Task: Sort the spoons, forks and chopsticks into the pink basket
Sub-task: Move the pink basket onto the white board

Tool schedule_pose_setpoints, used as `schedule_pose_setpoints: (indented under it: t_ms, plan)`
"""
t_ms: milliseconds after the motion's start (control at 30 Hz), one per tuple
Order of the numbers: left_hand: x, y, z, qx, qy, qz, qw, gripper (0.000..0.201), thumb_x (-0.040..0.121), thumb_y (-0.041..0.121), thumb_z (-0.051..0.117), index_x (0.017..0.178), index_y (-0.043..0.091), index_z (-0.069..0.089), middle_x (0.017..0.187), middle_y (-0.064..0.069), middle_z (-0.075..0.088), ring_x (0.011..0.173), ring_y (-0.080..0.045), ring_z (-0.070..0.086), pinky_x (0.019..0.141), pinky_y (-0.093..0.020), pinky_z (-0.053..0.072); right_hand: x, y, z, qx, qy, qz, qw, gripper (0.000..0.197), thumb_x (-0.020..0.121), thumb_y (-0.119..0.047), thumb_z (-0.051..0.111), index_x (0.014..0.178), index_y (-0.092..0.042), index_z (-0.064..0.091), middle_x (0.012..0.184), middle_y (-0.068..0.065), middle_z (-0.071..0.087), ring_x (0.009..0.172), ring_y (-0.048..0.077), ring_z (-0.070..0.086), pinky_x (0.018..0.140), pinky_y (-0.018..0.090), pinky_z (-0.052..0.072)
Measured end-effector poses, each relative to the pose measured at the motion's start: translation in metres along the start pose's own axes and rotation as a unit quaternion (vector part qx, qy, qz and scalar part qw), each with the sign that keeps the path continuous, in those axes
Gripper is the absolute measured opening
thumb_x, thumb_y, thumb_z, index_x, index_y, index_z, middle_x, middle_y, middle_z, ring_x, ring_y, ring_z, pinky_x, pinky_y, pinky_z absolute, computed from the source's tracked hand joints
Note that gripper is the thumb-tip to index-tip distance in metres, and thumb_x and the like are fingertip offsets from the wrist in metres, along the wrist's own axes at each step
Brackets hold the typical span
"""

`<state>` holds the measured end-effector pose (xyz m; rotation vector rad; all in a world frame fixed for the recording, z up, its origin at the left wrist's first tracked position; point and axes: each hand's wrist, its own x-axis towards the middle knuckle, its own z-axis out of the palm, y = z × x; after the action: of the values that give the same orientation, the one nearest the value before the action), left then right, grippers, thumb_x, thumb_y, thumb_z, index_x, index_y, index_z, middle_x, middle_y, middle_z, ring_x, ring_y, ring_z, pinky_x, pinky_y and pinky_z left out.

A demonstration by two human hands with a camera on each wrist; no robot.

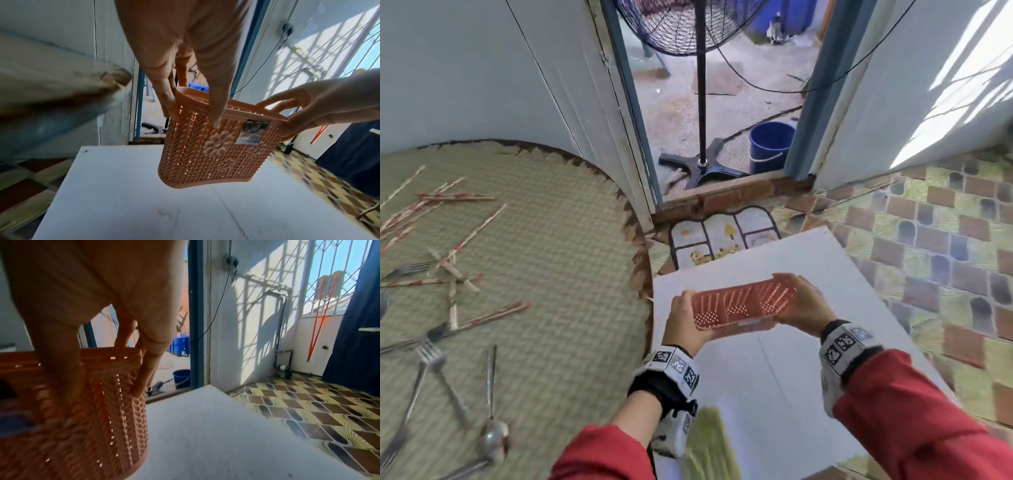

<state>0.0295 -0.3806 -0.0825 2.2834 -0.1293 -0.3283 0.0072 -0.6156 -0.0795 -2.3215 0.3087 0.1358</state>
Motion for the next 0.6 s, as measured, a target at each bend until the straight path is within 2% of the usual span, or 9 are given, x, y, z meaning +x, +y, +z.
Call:
schedule_pose_setpoints:
  t_ms: [67, 167, 333, 400, 500, 600]
  plan:
    - [0.003, -0.013, 0.014, 0.013, -0.007, -0.027, 1.000, 0.072, 0.060, 0.019, 0.085, 0.120, 0.009, 0.047, 0.115, -0.010, 0.050, 0.108, -0.023, 0.051, 0.086, -0.021, 0.035, 0.006, 0.016, 0.018, 0.016, -0.010, -0.001, 1.000, 0.074, 0.056, -0.007, 0.083, 0.124, -0.012, 0.055, 0.109, 0.008, 0.060, 0.101, 0.023, 0.059, 0.092, 0.026, 0.044]
    - [0.006, -0.028, 0.027, 0.017, -0.004, -0.061, 0.998, 0.071, 0.059, 0.019, 0.085, 0.118, 0.008, 0.048, 0.115, -0.010, 0.051, 0.108, -0.023, 0.050, 0.085, -0.022, 0.036, 0.014, 0.030, 0.036, 0.023, -0.024, -0.010, 0.999, 0.074, 0.059, -0.004, 0.081, 0.127, -0.010, 0.053, 0.111, 0.010, 0.058, 0.101, 0.022, 0.057, 0.085, 0.016, 0.036]
    - [0.013, -0.047, 0.042, 0.015, 0.034, -0.076, 0.996, 0.063, 0.060, 0.004, 0.081, 0.116, 0.006, 0.051, 0.111, -0.011, 0.054, 0.107, -0.026, 0.052, 0.084, -0.020, 0.036, 0.029, 0.038, 0.055, 0.041, -0.034, -0.029, 0.998, 0.072, 0.064, 0.006, 0.072, 0.130, -0.008, 0.048, 0.117, 0.012, 0.055, 0.105, 0.021, 0.054, 0.082, 0.007, 0.029]
    - [0.016, -0.050, 0.046, 0.015, 0.037, -0.086, 0.996, 0.064, 0.061, 0.001, 0.079, 0.118, 0.004, 0.051, 0.114, -0.014, 0.054, 0.109, -0.028, 0.051, 0.087, -0.020, 0.036, 0.033, 0.041, 0.061, 0.040, -0.043, -0.029, 0.998, 0.072, 0.065, 0.008, 0.069, 0.131, -0.009, 0.047, 0.119, 0.012, 0.056, 0.108, 0.024, 0.055, 0.085, 0.009, 0.031]
    - [0.019, -0.055, 0.047, 0.013, 0.035, -0.107, 0.994, 0.068, 0.064, -0.004, 0.076, 0.124, 0.003, 0.047, 0.120, -0.016, 0.051, 0.115, -0.029, 0.049, 0.087, -0.013, 0.031, 0.037, 0.044, 0.066, 0.032, -0.056, -0.024, 0.998, 0.074, 0.067, 0.010, 0.064, 0.136, -0.010, 0.043, 0.128, 0.013, 0.052, 0.117, 0.028, 0.052, 0.093, 0.016, 0.036]
    - [0.021, -0.052, 0.045, 0.029, 0.000, -0.122, 0.992, 0.078, 0.070, -0.001, 0.074, 0.137, 0.004, 0.034, 0.134, -0.016, 0.041, 0.127, -0.028, 0.041, 0.096, -0.013, 0.027, 0.036, 0.040, 0.063, 0.012, -0.094, -0.001, 0.995, 0.081, 0.073, 0.011, 0.057, 0.144, -0.016, 0.030, 0.146, 0.017, 0.034, 0.139, 0.027, 0.030, 0.107, 0.022, 0.025]
